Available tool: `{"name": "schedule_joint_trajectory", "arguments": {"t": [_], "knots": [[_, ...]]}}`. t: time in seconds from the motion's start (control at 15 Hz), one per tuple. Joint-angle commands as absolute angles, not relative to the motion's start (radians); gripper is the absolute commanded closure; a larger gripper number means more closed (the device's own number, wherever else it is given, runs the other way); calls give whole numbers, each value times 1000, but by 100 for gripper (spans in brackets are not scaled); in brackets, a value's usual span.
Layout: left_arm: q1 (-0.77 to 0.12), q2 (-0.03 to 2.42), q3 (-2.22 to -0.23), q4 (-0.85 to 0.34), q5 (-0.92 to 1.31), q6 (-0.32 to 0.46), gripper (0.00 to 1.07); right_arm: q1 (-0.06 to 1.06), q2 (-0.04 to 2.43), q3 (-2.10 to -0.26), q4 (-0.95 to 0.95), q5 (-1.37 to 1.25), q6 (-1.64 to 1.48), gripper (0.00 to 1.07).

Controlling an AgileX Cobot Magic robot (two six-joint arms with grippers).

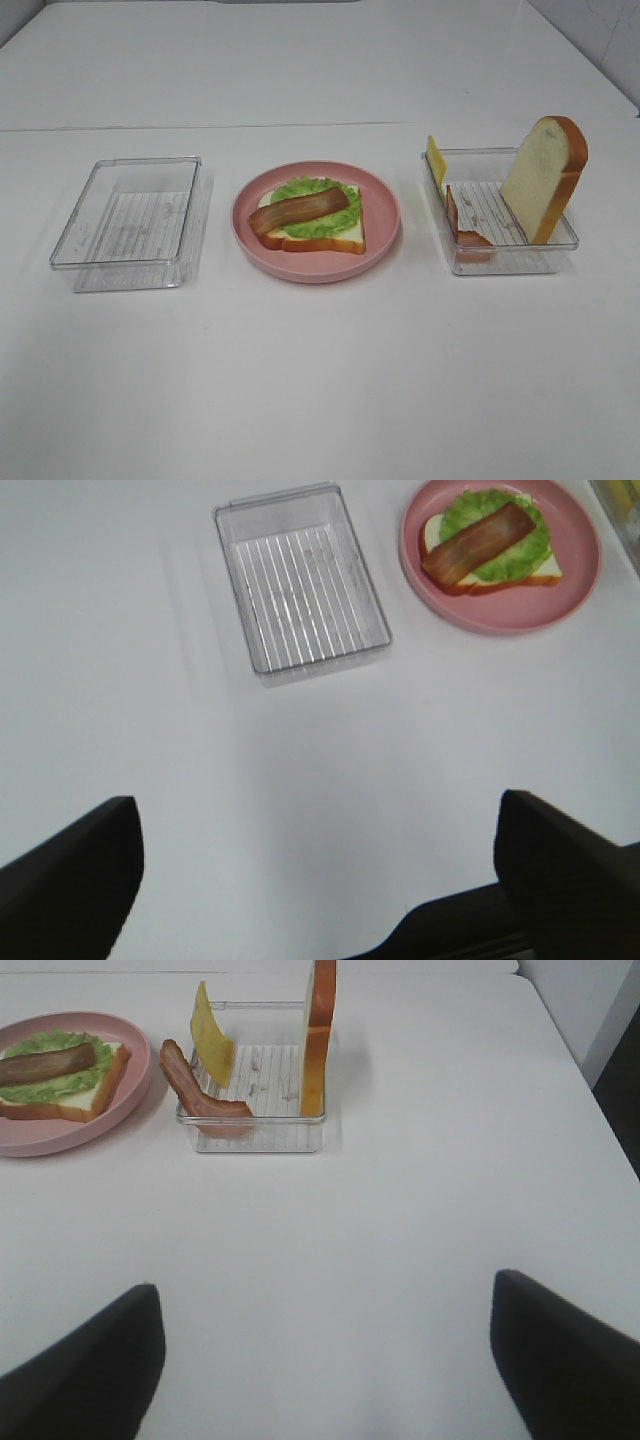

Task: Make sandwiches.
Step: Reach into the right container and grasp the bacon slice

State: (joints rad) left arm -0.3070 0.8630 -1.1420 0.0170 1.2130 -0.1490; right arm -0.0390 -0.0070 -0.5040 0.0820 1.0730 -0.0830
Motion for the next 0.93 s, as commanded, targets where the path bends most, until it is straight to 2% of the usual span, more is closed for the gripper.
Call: {"name": "schedule_joint_trajectory", "arguments": {"t": [0.07,0.4,0.67,0.93], "knots": [[-310,611,-906,22,1268,-155,17,-45,-20,-504,84,1062,-91,25],[-310,244,-643,22,1235,-155,17,-45,-20,-504,84,1062,-91,25],[-311,-38,-550,18,1216,-53,17,-45,-20,-504,84,1062,-91,25],[-311,-30,-543,-11,1167,28,17,-45,-5,-504,84,1061,-91,25]]}}
